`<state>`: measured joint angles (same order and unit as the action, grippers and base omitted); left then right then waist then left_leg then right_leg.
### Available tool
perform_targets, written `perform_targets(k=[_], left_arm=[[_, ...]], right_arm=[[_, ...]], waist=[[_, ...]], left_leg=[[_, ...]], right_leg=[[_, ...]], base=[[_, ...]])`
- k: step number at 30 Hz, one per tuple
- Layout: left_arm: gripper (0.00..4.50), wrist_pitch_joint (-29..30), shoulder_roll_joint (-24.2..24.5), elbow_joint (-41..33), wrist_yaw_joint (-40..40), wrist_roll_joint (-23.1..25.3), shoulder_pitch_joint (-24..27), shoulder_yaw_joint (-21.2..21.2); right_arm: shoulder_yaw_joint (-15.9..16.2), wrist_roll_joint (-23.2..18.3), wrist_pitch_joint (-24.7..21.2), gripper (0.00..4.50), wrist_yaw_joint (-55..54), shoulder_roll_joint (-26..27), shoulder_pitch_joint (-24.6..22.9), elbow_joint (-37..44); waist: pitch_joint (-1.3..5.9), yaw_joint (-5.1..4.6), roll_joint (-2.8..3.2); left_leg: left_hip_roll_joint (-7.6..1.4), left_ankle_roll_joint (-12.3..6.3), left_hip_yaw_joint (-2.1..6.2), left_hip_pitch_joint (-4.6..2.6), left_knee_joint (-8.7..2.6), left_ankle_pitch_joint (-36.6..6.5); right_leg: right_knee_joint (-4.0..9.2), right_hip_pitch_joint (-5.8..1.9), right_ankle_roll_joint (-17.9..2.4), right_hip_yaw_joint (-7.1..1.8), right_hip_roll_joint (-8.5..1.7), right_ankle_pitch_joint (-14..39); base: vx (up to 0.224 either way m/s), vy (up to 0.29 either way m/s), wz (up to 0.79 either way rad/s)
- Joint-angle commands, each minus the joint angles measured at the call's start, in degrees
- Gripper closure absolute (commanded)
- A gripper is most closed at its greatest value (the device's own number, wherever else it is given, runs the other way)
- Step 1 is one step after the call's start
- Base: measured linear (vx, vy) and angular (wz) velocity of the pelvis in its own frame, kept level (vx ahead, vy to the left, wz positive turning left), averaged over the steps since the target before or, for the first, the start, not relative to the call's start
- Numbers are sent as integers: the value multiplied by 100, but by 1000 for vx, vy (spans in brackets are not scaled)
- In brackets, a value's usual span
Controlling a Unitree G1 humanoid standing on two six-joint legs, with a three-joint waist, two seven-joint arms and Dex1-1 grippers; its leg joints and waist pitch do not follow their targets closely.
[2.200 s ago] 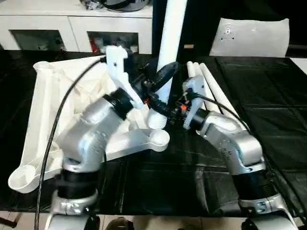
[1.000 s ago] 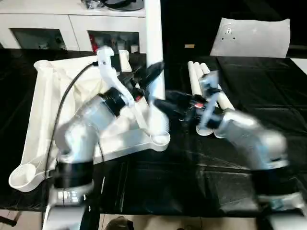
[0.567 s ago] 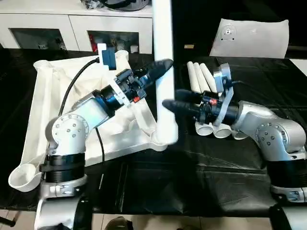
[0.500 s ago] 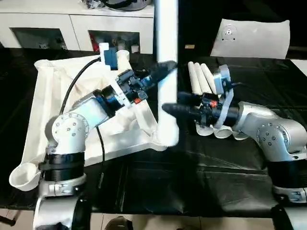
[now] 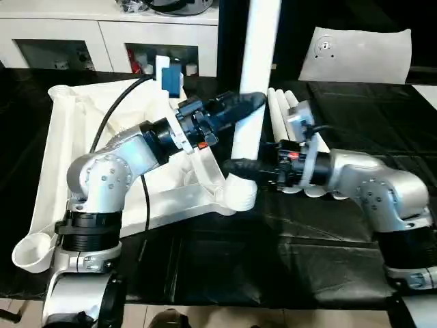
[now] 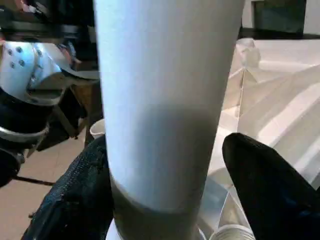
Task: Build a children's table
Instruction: Pick table leg
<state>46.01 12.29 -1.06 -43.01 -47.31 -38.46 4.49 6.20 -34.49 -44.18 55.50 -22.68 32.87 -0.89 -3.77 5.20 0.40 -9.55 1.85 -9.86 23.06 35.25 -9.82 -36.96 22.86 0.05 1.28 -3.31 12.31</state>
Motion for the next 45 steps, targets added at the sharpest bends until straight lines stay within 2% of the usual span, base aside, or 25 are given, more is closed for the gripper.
perform_targets(k=[1,8,11,13,14,19,20,26,37,38,41,42,45], left_arm=[[268,-83,24,-151,-87,70,-30,-95],[268,-218,138,-101,-254,269,-77,-294],[268,-267,183,-94,-348,370,-113,-414],[268,-277,189,-96,-371,385,-118,-439],[268,-286,191,-94,-382,399,-126,-457],[268,-328,216,-97,-448,454,-152,-527],[268,-336,221,-96,-458,462,-156,-536],[268,-431,265,-29,-569,578,-208,-618],[268,-478,309,10,-664,650,-241,-669],[268,-487,315,21,-690,665,-245,-673],[268,-500,321,42,-725,695,-258,-674],[268,-500,326,40,-729,696,-257,-674],[268,-495,343,25,-760,710,-243,-690]], right_arm=[[59,105,53,108,-17,-6,63,-45],[115,84,-19,108,105,-37,53,-23],[104,34,-58,143,107,-16,64,-32],[108,25,-62,151,113,-10,61,-32],[114,5,-73,179,139,-7,54,-29],[183,-16,-111,190,242,-36,7,11],[199,-9,-113,219,253,-43,0,15],[365,104,-154,255,354,-127,-37,-1],[494,239,-111,261,340,-149,-66,-12],[476,188,-134,205,347,-138,-61,-6],[466,215,-111,191,316,-129,-43,-24],[466,228,-111,184,303,-128,-39,-27],[452,251,-141,177,297,-116,-36,-29]], waist=[[436,12,-98],[435,10,-80],[440,7,-81],[441,8,-76],[441,8,-76],[443,8,-80],[444,9,-74],[443,12,-93],[446,13,-76],[447,14,-74],[448,12,-82],[447,13,-63],[448,14,-81]], left_leg=[[-276,-14,70,-147,-368,-609],[-277,26,72,-149,-373,-670],[-277,18,71,-153,-373,-648],[-278,20,72,-152,-371,-656],[-277,20,71,-154,-371,-670],[-275,6,70,-152,-367,-659],[-280,5,72,-157,-367,-642],[-279,1,70,-154,-367,-635],[-280,6,73,-155,-366,-645],[-279,4,73,-158,-365,-656],[-281,-14,76,-152,-366,-624],[-281,-9,76,-156,-365,-633],[-277,-6,72,-154,-362,-629]], right_leg=[[446,-284,-1205,-201,-407,622],[449,-282,-1182,-203,-406,665],[447,-282,-1182,-205,-406,616],[445,-284,-1206,-203,-407,591],[446,-285,-1218,-203,-407,595],[442,-287,-1240,-201,-403,556],[439,-284,-1259,-201,-406,523],[442,-290,-1246,-203,-408,556],[430,-289,-1288,-201,-411,498],[430,-289,-1291,-200,-410,503],[426,-293,-1300,-199,-407,455],[425,-290,-1302,-198,-409,466],[427,-292,-1298,-202,-412,488]], base=[[0,0,0],[0,0,0],[0,0,0],[0,0,0],[0,0,0],[0,0,0],[0,0,0],[0,0,0],[0,0,0],[0,0,0],[0,0,0],[0,0,0],[0,0,0]])
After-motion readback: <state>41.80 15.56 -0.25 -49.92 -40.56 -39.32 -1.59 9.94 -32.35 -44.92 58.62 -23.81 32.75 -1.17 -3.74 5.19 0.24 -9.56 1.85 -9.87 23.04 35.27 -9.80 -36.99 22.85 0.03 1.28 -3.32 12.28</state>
